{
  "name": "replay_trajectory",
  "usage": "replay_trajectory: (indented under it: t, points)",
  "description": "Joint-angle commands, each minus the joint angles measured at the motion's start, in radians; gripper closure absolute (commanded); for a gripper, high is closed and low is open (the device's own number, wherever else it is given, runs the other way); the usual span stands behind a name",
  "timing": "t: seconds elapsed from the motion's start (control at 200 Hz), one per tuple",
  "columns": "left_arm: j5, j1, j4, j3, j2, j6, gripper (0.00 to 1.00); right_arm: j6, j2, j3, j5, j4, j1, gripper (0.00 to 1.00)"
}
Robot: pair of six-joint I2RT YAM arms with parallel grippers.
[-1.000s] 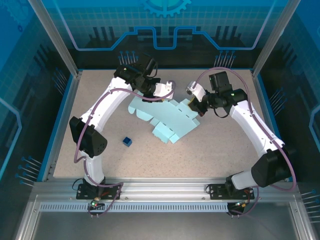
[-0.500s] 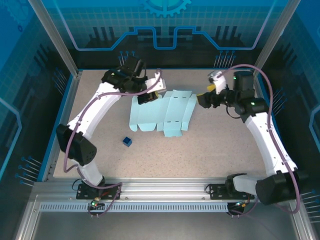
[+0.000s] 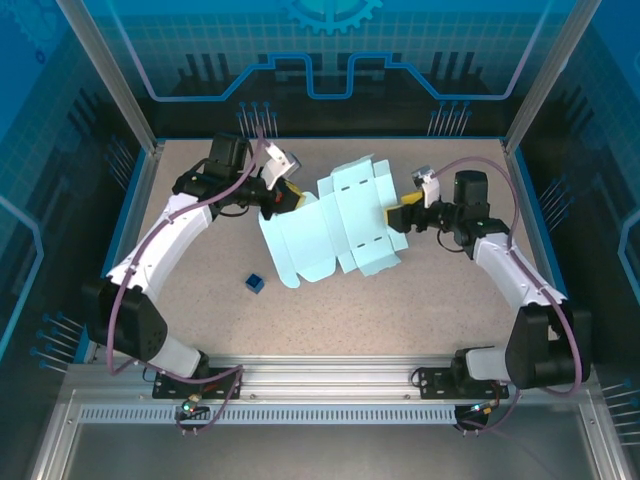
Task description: Fold the paper box
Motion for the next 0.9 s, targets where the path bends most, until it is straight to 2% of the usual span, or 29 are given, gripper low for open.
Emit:
replay_trajectory:
  t: [0.0,0.065,0.255,0.395,0.47,0.565,0.7,0.82,0.895]
  points:
    - [0.105,0.007,0.076,-0.014,-0.023,-0.063,1.0,0.012,0.034,0.007,-0.072,0.107,-0.004,0.24]
    - [0.108,0.007,0.082,-0.019,-0.022,-0.065,1.0,0.015,0.059,0.008,-0.098,0.122,-0.01,0.29]
    - [0.106,0.01,0.083,-0.023,-0.029,-0.06,1.0,0.049,0.08,-0.017,-0.168,0.193,-0.048,0.51]
    - [0.106,0.01,0.089,-0.029,-0.025,-0.062,1.0,0.062,0.065,-0.028,-0.2,0.214,-0.065,0.53]
    - [0.103,0.011,0.091,-0.031,-0.025,-0.065,1.0,0.078,0.059,-0.029,-0.22,0.231,-0.075,0.59]
    - [0.101,0.013,0.093,-0.031,-0.022,-0.065,1.0,0.084,0.053,-0.029,-0.228,0.24,-0.084,0.67]
    - [0.101,0.013,0.107,-0.034,-0.014,-0.078,1.0,0.083,0.048,-0.029,-0.233,0.225,-0.085,0.87]
    - [0.106,0.013,0.121,-0.04,-0.005,-0.099,1.0,0.071,0.04,-0.029,-0.219,0.195,-0.083,1.0]
    - [0.097,0.013,0.149,-0.06,-0.001,-0.109,1.0,0.053,0.033,-0.021,-0.197,0.149,-0.082,1.0]
